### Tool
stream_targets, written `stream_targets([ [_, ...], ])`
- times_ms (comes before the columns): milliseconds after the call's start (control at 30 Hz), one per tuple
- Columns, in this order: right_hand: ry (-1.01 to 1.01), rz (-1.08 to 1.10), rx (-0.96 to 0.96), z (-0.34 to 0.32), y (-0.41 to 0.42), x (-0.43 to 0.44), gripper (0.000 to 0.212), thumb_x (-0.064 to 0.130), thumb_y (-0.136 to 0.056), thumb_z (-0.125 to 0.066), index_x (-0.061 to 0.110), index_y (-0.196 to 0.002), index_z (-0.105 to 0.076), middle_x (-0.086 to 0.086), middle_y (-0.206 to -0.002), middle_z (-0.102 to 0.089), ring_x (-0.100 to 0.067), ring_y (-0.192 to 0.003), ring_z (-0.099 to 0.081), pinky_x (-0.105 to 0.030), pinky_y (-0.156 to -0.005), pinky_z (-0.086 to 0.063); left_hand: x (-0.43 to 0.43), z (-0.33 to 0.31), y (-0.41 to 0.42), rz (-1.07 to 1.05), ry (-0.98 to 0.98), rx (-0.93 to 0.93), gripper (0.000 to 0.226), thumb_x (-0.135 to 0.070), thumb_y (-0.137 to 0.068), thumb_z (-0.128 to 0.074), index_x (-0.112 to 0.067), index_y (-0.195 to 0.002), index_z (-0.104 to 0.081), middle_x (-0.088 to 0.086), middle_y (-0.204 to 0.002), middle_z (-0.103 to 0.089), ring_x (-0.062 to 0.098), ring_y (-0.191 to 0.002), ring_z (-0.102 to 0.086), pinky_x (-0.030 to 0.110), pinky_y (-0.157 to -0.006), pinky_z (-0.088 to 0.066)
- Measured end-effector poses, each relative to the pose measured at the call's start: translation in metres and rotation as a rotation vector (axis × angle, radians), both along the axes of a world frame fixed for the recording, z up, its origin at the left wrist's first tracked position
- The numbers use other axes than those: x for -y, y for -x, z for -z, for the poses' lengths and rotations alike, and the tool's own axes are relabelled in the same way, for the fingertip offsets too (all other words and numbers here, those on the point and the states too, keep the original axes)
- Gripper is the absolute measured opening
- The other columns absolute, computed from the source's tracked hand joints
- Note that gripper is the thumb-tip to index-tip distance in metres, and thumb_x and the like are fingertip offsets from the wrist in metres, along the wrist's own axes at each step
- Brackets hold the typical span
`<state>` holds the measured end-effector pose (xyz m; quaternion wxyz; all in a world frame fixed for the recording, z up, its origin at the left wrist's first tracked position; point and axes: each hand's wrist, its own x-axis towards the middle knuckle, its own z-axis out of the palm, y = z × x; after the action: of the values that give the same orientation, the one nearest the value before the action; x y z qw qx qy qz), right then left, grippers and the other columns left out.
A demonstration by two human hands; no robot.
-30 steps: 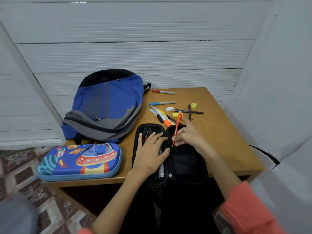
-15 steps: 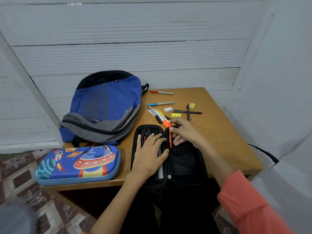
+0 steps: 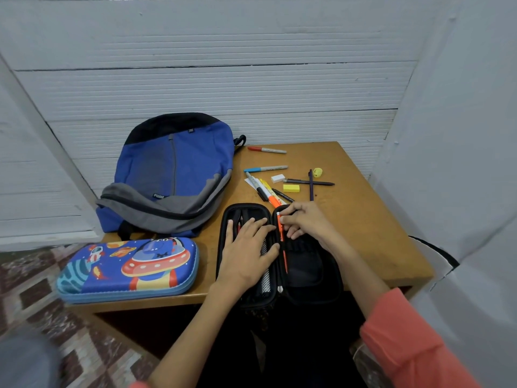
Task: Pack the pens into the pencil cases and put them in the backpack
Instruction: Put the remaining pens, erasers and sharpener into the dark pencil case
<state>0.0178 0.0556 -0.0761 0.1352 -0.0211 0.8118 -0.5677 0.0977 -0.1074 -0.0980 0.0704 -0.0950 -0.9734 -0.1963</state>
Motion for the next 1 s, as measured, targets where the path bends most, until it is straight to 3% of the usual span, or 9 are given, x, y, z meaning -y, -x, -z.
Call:
stream_targets([
  [367,-0.065,-0.021,0.049,0.001,0.000,0.001,0.010,0.007,-0.083,-0.073,0.007,-0.081,-0.064,-0.006,-0.059,-0.065,-0.014,-0.044,-0.057,-0.021,-0.042,-0.045,0.000,0.001,0.002,0.004,0.023,0.008,0.048,-0.050,-0.099,-0.038,-0.036,-0.144,-0.038,-0.013,-0.156,-0.029,0.007,-0.148,-0.012,0.043,-0.119,0.014],
  [667,-0.162,-0.181,0.132,-0.021,0.011,-0.004,0.008,0.011,-0.088,-0.069,0.004,-0.089,-0.064,-0.011,-0.071,-0.069,-0.014,-0.050,-0.063,-0.020,-0.044,-0.049,0.001,0.003,0.001,0.013,0.069,0.001,0.050,-0.049,-0.101,-0.033,-0.038,-0.149,-0.027,-0.011,-0.157,-0.026,0.009,-0.148,-0.011,0.043,-0.118,0.017],
  [767,-0.160,-0.005,0.014,-0.027,0.029,-0.006,0.008,0.007,-0.091,-0.062,0.007,-0.083,-0.065,-0.010,-0.073,-0.068,-0.014,-0.050,-0.060,-0.021,-0.044,-0.046,0.002,0.004,0.001,0.028,0.109,0.009,0.054,-0.054,-0.099,-0.021,-0.041,-0.152,-0.017,-0.010,-0.157,-0.025,0.011,-0.149,-0.010,0.044,-0.116,0.018],
  [867,-0.393,0.203,-0.242,-0.018,0.053,-0.008,0.017,0.007,-0.088,-0.061,0.016,-0.075,-0.067,-0.004,-0.076,-0.069,-0.014,-0.058,-0.059,-0.027,-0.054,-0.048,0.000,0.005,0.001,0.037,0.165,0.008,0.067,-0.057,-0.087,0.000,-0.045,-0.152,-0.013,-0.007,-0.157,-0.025,0.013,-0.149,-0.010,0.045,-0.114,0.019],
  [1000,-0.678,0.150,-0.260,-0.001,0.069,-0.013,0.014,0.018,-0.085,-0.068,0.022,-0.071,-0.069,0.001,-0.083,-0.068,-0.019,-0.080,-0.063,-0.033,-0.069,-0.052,0.000,0.007,0.002,0.039,0.177,-0.004,0.069,-0.055,-0.085,0.003,-0.046,-0.150,-0.020,-0.005,-0.157,-0.026,0.015,-0.148,-0.012,0.047,-0.116,0.015],
])
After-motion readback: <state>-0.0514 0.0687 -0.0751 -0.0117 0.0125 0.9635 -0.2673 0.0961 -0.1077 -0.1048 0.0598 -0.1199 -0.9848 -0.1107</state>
